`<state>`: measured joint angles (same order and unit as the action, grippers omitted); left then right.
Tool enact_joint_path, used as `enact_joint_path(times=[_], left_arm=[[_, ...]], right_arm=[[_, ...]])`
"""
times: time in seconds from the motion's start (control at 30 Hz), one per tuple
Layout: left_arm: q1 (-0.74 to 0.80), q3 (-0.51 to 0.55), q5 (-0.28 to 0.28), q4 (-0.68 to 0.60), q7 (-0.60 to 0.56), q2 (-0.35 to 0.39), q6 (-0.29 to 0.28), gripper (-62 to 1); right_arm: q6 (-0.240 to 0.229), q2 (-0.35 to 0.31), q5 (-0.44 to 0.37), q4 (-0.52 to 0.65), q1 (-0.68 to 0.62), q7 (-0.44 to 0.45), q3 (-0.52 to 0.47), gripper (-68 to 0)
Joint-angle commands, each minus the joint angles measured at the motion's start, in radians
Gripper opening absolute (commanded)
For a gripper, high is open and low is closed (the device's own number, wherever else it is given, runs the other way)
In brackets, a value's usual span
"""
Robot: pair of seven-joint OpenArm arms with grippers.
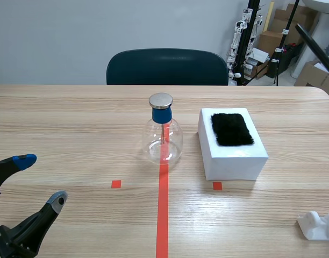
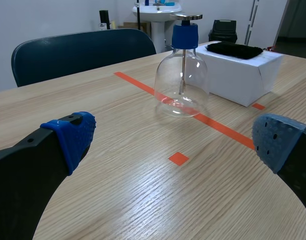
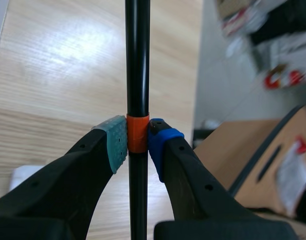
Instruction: Do the electroscope experiment. pick up the black charging rod
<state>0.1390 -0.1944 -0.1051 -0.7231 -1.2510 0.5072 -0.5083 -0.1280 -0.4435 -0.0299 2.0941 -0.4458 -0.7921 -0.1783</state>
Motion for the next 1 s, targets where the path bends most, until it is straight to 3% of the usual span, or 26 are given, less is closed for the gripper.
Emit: enact_joint_path(times=[0.0, 0.13, 0.2, 0.33, 0.47, 0.73, 0.97], left_arm=[[0.002, 0.004, 0.008, -0.003, -0.017, 0.011, 0.0, 1.4], [0.002, 0.004, 0.008, -0.003, -0.017, 0.011, 0.0, 1.4], [0.002, 0.004, 0.008, -0.003, -0.017, 0.011, 0.0, 1.4], [0.002, 0.004, 0.008, -0.003, -0.017, 0.011, 0.0, 1.4], [0.002, 0.004, 0.008, -0.003, -0.017, 0.011, 0.0, 1.4], [0.002, 0.004, 0.008, -0.003, -0.017, 0.011, 0.0, 1.4], [0.002, 0.004, 0.008, -0.003, -0.017, 0.011, 0.0, 1.4]], right_arm=[[0.004, -0.013, 0.071, 0.025, -0.067, 0.095, -0.014, -67.5], [0.04, -0.001, 0.295, 0.079, -0.224, 0.358, -0.014, -67.5], [0.1, 0.018, 0.407, 0.08, -0.275, 0.489, -0.014, -67.5], [0.286, 0.056, 0.55, 0.08, -0.376, 0.72, -0.016, -67.5], [0.415, 0.102, 0.634, 0.08, -0.478, 0.916, -0.034, -67.5], [0.51, 0.223, 0.764, 0.042, -0.589, 1.189, -0.111, -67.5], [0.621, 0.241, 0.832, -0.052, -0.627, 1.38, -0.14, -67.5]])
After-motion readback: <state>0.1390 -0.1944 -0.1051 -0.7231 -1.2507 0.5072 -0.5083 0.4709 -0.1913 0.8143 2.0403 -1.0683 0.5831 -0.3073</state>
